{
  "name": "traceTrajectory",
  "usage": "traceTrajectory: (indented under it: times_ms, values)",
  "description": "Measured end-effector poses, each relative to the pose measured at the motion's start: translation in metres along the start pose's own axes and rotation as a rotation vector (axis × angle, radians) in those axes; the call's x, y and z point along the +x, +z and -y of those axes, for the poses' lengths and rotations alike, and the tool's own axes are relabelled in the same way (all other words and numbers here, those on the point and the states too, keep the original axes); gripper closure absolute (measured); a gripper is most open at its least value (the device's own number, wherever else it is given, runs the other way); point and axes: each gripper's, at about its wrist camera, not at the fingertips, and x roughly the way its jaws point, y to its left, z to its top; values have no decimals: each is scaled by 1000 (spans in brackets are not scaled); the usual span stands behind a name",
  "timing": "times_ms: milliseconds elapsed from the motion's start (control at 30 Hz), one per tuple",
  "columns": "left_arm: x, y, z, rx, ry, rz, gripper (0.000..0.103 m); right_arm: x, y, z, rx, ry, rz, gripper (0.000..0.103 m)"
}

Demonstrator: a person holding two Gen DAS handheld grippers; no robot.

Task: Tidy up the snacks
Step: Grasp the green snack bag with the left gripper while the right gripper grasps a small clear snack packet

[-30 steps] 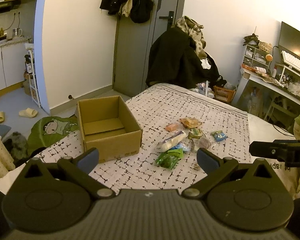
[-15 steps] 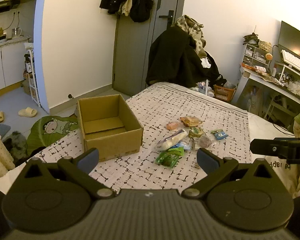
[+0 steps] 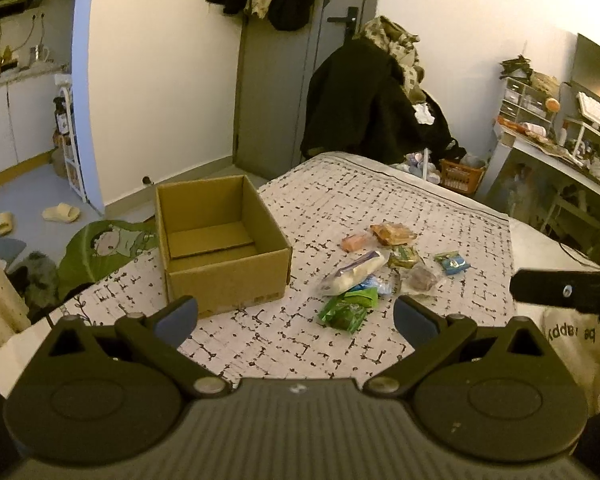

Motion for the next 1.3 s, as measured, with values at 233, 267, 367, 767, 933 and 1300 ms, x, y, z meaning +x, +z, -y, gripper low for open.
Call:
traceTrajectory:
  times_ms: [233, 267, 367, 767, 933, 1300]
  values:
    - [23, 11, 0, -38, 12, -6, 0, 15, 20, 15, 48, 3, -6, 0]
    - [26, 13, 1, -41, 12, -6, 0, 18, 22, 18, 65, -5, -10, 0]
    - [36, 16, 2, -52, 5, -10, 1, 26, 25, 27, 110, -37, -29, 0]
    - [77, 12, 11, -53, -19, -54, 3, 69, 29, 46, 249, -107, -87, 25]
    - [100, 9, 15, -48, -34, -88, 6, 96, 15, 57, 350, -172, -144, 43]
    - [158, 0, 30, -2, -83, -139, 7, 137, 0, 85, 504, -173, -192, 50]
